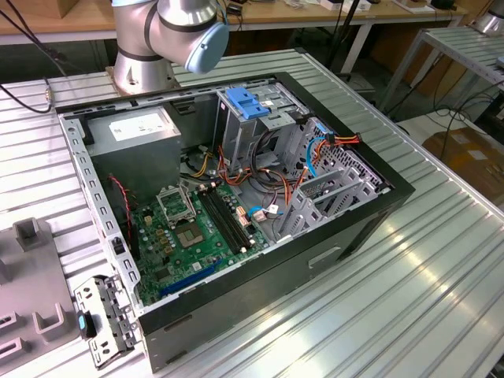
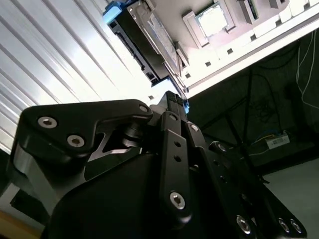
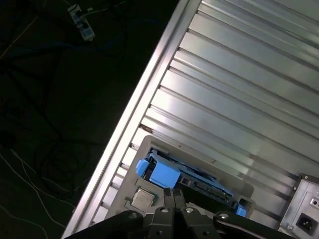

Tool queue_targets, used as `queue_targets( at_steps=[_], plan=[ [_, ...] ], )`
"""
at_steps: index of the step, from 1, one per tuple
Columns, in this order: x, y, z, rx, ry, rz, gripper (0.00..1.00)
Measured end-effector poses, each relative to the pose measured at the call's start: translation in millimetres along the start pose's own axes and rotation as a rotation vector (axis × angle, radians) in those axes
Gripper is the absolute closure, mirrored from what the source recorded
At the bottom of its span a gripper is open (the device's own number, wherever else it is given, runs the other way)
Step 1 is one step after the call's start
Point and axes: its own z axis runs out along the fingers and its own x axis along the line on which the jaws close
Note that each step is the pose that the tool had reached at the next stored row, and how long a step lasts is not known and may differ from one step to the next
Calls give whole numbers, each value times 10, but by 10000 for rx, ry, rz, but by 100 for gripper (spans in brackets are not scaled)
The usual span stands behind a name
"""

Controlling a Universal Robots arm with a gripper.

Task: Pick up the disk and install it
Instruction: 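Pick up the disk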

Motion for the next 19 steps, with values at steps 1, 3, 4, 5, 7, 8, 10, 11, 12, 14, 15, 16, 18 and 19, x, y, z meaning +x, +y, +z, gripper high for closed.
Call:
queue_targets(
  at_steps=[1,3,4,5,7,8,10,11,12,14,15,16,18,19],
  plan=[
    [-2,3,4,18,-40,-24,89],
    [-3,3,8,24,-46,-305,89],
    [-3,3,10,24,-41,-479,89],
    [-3,3,12,25,-38,-663,89],
    [-3,4,17,25,-31,-1083,89],
    [-3,3,19,25,-26,-1278,89],
    [-3,3,24,26,-16,-1858,89],
    [-2,3,25,27,-13,-2016,89],
    [-3,3,27,28,-11,-2303,89],
    [-2,3,29,31,-4,-2749,89],
    [-3,3,30,32,-4,-2842,89],
    [-3,3,32,32,2,-3155,89],
    [-3,3,33,33,8,-3490,89],
    [-3,3,35,34,12,-3750,89]
  ],
)
